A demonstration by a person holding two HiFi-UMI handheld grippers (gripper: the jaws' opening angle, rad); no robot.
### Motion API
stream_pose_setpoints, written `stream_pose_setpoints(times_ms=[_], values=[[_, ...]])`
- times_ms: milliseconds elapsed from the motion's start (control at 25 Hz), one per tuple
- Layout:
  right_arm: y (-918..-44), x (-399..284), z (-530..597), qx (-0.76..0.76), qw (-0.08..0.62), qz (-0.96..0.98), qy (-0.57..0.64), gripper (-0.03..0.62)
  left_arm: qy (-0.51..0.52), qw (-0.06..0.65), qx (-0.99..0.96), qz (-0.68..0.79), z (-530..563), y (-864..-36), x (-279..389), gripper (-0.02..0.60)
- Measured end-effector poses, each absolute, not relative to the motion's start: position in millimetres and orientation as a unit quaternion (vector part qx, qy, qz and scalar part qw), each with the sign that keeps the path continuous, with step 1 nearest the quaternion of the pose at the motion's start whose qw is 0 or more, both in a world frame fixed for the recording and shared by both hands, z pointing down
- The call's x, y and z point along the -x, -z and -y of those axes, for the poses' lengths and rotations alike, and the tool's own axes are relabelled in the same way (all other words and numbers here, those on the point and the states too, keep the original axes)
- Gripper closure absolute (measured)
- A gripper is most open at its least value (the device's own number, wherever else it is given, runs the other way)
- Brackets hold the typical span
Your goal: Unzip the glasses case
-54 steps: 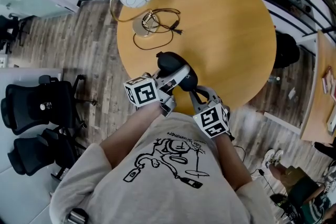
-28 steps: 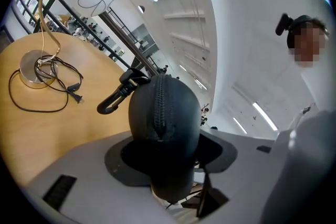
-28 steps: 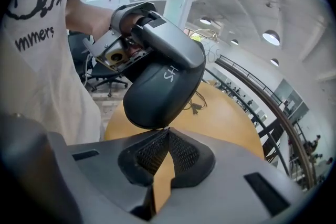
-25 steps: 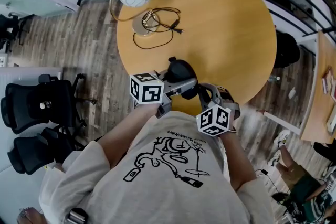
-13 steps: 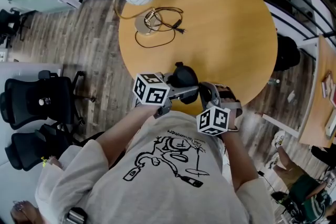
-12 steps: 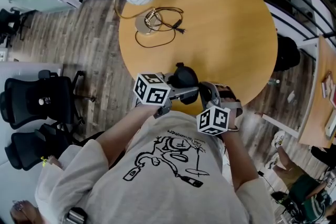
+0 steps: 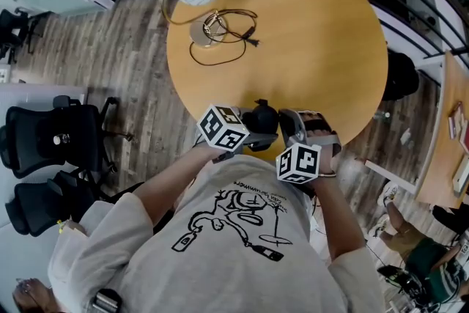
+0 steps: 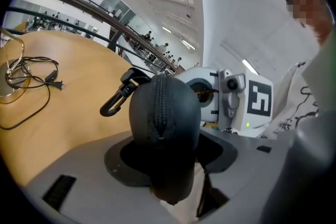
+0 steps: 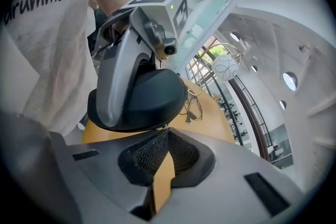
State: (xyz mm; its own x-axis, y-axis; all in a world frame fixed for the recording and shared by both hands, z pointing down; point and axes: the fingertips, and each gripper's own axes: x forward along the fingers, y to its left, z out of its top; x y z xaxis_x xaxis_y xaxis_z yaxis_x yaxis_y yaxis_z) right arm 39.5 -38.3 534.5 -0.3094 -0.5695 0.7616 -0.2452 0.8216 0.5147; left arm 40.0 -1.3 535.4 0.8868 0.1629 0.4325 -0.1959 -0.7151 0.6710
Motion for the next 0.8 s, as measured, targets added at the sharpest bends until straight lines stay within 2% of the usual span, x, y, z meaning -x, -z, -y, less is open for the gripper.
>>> stream_pose_setpoints(times_ms=[400, 680, 800], values=[[-545, -47, 36, -0.217, 0.592, 0.743, 0.225, 0.574, -0.367, 0.338, -0.866, -0.034, -21, -572, -43, 0.342], [-552, -46, 37, -0.202, 0.618, 0.712, 0.267, 0.574, -0.393, 0.351, -0.849, -0.042, -30, -592, -45, 0.341], [-557, -51, 41, -0.226, 0.605, 0.731, 0.22, 0.571, -0.383, 0.357, -0.852, -0.026, -25, -595, -47, 0.339]])
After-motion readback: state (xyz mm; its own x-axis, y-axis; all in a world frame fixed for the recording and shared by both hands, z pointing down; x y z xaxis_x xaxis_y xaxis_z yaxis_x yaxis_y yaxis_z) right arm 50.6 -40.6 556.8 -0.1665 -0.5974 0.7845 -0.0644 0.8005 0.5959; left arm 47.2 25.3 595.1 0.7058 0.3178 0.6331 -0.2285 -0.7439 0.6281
